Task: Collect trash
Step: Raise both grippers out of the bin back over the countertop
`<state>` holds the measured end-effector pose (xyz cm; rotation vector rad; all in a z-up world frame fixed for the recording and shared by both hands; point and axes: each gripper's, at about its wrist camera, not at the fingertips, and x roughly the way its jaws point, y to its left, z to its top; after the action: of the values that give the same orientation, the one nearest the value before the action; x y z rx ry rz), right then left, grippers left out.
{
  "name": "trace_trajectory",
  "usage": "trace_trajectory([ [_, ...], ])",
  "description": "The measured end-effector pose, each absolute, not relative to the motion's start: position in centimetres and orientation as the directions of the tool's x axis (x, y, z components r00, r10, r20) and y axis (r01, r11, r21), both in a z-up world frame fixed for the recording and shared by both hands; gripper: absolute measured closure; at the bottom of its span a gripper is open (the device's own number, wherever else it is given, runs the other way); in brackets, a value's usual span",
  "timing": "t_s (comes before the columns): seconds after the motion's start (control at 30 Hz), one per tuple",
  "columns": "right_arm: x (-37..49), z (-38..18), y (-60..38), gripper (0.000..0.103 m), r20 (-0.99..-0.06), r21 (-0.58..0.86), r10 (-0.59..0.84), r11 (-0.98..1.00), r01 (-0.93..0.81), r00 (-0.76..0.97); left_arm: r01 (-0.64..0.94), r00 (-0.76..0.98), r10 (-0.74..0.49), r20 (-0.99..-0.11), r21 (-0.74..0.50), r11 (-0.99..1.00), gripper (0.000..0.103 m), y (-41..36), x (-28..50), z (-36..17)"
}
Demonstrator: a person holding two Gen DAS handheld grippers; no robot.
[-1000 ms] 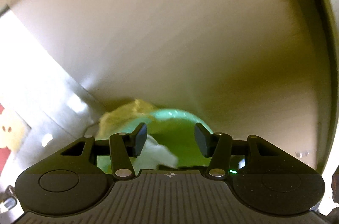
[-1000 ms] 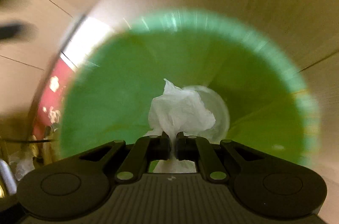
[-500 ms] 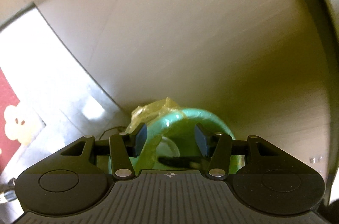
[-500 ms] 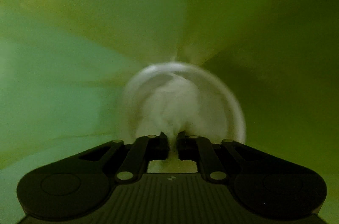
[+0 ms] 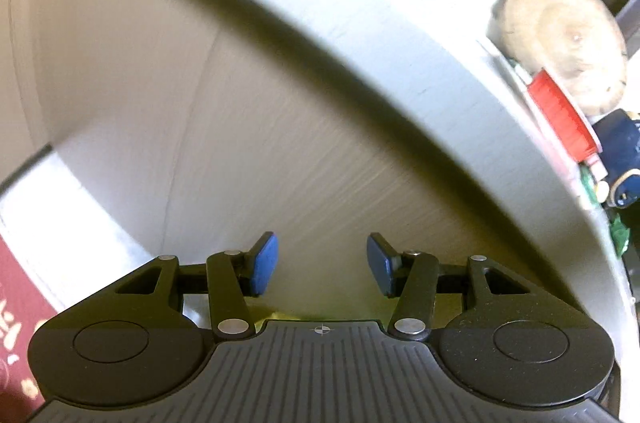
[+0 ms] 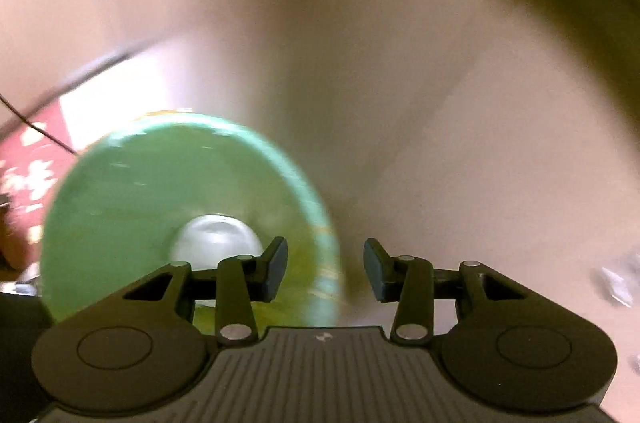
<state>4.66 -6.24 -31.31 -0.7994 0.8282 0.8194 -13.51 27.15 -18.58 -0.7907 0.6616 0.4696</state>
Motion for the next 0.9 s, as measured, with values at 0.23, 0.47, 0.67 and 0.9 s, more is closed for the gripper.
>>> trace_trajectory([
  [0.23,6.4,-25.9,-14.2,0.062,-0.702,-0.427,0.168,0.678,-0.598,0.692,-0.555,0.770,0.209,-0.602,-0.472,0.685,0.049,26.5,-11.0,-13.3],
  [0.47,7.0,-20.5,-19.4,0.062,-0.430,-0.535,-0.006,0.807,-0.249,0.903,-0.490,0.836,0.253,-0.487,-0.456,0.742,0.049,25.1,-8.3,-7.2],
  [0.67,6.1,-16.7,-21.6,0.062,-0.274,-0.470,-0.092,0.881,-0.049,0.957,-0.401,0.888,0.225,-0.401,-0.435,0.806,0.049,23.7,-5.9,-3.6],
  [0.9,6.2,-12.0,-21.7,0.062,-0.101,-0.392,-0.064,0.920,0.020,0.993,-0.284,0.922,0.109,-0.371,-0.459,0.842,0.049,21.3,-2.7,-2.4],
])
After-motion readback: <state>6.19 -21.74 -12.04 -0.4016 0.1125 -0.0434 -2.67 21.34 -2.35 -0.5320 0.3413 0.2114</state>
